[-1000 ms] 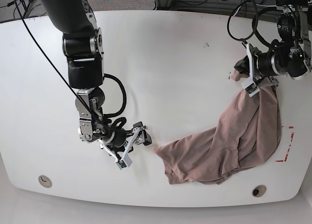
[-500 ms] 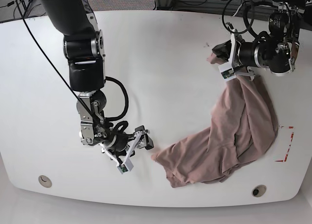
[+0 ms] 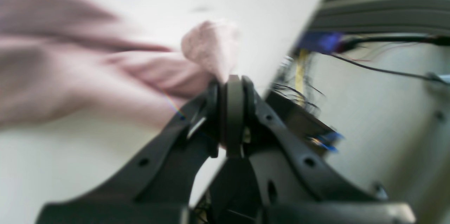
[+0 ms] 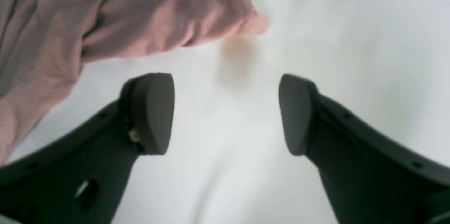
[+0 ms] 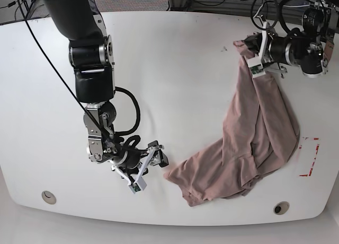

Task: Fold the T-shirt properly
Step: 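Lift the held shirt end with the left gripper and drag it across the table, then move the open right gripper to the shirt fabric and grasp it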

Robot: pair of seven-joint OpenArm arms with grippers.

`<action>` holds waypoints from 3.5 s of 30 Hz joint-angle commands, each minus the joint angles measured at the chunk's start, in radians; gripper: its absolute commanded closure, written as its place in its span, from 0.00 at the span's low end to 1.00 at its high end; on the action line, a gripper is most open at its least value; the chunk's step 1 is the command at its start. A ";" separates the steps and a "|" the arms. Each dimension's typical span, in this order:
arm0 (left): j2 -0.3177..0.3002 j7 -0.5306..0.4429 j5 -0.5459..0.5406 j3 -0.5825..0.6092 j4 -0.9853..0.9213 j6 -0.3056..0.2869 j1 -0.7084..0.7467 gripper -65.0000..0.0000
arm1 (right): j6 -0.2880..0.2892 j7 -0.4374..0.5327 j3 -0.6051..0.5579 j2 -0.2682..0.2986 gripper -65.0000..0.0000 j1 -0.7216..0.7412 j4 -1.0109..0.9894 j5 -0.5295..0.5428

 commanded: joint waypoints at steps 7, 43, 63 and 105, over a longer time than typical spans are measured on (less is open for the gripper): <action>-0.020 -0.014 -0.015 -0.235 0.012 0.001 -0.005 0.96 | 0.003 0.026 0.001 -0.013 0.32 0.042 0.018 0.016; -0.017 -0.014 -0.012 -0.881 -0.036 0.003 0.026 0.40 | 0.003 0.023 -0.025 -0.152 0.32 -0.071 0.021 0.023; 0.013 -0.014 0.149 -1.033 -0.038 -0.002 -0.068 0.40 | 0.006 -0.122 -0.187 -0.215 0.32 -0.257 0.329 0.025; 0.025 -0.052 0.377 -1.033 -0.038 -0.005 -0.106 0.40 | -0.132 0.024 -0.483 -0.223 0.33 -0.358 0.200 0.171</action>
